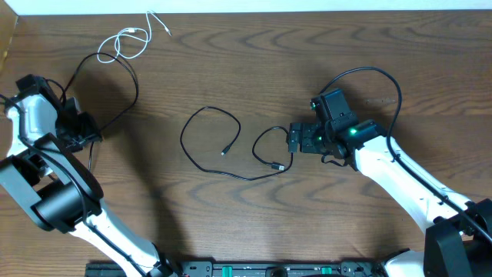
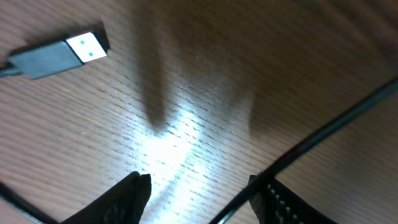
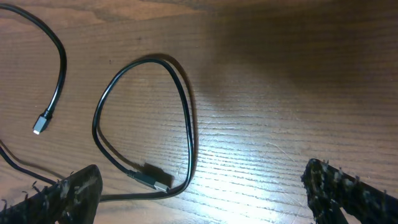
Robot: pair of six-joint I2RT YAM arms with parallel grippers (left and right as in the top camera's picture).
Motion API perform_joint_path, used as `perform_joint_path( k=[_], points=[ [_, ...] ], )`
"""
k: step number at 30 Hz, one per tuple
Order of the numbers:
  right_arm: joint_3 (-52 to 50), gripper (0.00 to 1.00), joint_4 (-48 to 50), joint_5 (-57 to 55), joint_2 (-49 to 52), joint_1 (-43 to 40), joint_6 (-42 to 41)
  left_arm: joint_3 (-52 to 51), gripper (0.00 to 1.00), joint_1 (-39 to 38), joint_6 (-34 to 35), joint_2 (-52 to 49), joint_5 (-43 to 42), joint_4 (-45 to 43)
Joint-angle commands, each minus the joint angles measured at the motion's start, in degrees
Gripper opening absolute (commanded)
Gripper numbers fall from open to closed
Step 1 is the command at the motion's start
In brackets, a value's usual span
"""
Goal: Untangle cables
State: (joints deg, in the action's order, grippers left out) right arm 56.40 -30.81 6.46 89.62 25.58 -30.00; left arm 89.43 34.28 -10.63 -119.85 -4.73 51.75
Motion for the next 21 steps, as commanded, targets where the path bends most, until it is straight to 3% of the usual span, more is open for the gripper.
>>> perform_joint_path(
  k=[1,6,9,11,16,21],
  points=[
    [0.0,0.99,0.0,-0.1,0.4,0.0,-0.8,-0.2,0.48,0.0,-0.7,-2.1,1.4,-0.6],
    [0.0,0.99,0.4,-0.1,0.4,0.0,-0.8,-0.2,0.3,0.0,-0.7,-2.1,2.2,-3.0],
    [0.0,0.99,0.4,-0.1,0.4,0.0,-0.8,-0.2,0.2,0.0,-0.7,-2.1,7.8,-5.2],
    [0.0,0.99,0.5,-0.1,0.4,0.0,-0.8,-0.2,0.07,0.0,-0.7,-2.1,14.7,-7.8],
    [0.0,0.99,0.5,-0.1,0.4,0.0,-0.8,-0.1,0.08,0.0,-1.5,-2.1,23.5,-15.7],
    [0.0,0.99,1.1,-0.1,0.4,0.0,-0.8,0.6,0.07,0.0,-9.9,-2.1,31.7,-25.9]
  ],
)
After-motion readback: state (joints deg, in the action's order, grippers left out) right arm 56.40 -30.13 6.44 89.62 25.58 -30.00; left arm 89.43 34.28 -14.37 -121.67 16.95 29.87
